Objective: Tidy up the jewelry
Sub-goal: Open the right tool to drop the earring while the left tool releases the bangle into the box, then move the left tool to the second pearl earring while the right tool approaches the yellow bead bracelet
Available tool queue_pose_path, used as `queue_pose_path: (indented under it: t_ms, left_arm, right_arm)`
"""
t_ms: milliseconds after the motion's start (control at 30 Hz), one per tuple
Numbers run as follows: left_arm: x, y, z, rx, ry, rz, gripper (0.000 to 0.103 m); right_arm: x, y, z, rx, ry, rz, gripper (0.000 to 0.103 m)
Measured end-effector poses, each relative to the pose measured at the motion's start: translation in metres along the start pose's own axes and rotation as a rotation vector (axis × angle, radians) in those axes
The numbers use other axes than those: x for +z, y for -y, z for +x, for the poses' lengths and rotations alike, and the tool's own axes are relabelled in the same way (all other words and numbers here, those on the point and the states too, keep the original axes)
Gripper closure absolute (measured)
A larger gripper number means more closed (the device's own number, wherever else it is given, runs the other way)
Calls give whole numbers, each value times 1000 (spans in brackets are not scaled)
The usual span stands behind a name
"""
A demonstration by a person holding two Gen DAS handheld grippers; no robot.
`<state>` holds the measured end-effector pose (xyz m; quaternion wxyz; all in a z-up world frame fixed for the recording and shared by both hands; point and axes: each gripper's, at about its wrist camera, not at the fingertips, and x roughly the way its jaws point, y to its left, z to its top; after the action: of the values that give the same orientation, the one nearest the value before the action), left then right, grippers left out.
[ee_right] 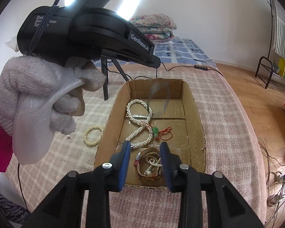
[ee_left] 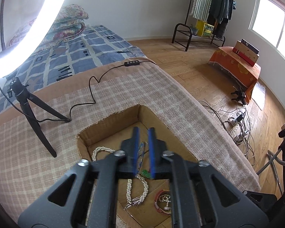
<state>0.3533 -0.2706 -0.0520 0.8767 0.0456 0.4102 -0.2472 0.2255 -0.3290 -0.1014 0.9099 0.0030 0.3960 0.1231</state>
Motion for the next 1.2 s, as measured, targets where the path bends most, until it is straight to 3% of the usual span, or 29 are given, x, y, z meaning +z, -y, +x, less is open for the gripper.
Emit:
queue_pose_path:
  t_ms: [33, 167, 233, 267, 467, 800, 1200]
  left_arm:
    - [0, -1, -2, -4, 8, -2, 66]
    - [0, 0, -8, 3, 23, 12, 60]
    - [1, -2, -10, 9, 23, 6, 42]
    - [1, -2, -11, 9, 31, 3, 40]
    - [0, -4, -18, 15, 34, 1, 39]
    - [-6, -17, -40, 26, 45, 3, 39]
    - [-24, -76, -93, 90, 91, -19, 39]
  right_arm:
    - [0, -2, 0, -3, 4, -3, 58]
    - [0, -7, -5, -45, 35, -22, 28]
    - [1, -9, -7, -71, 49, -37, 18]
    - [1, -10, -8, -84, 56, -40, 12]
    - [5, -13, -12, -133, 76, -46, 0]
    - [7, -22, -18, -180, 74, -70, 0]
    - [8, -38, -24, -182, 80, -79, 0]
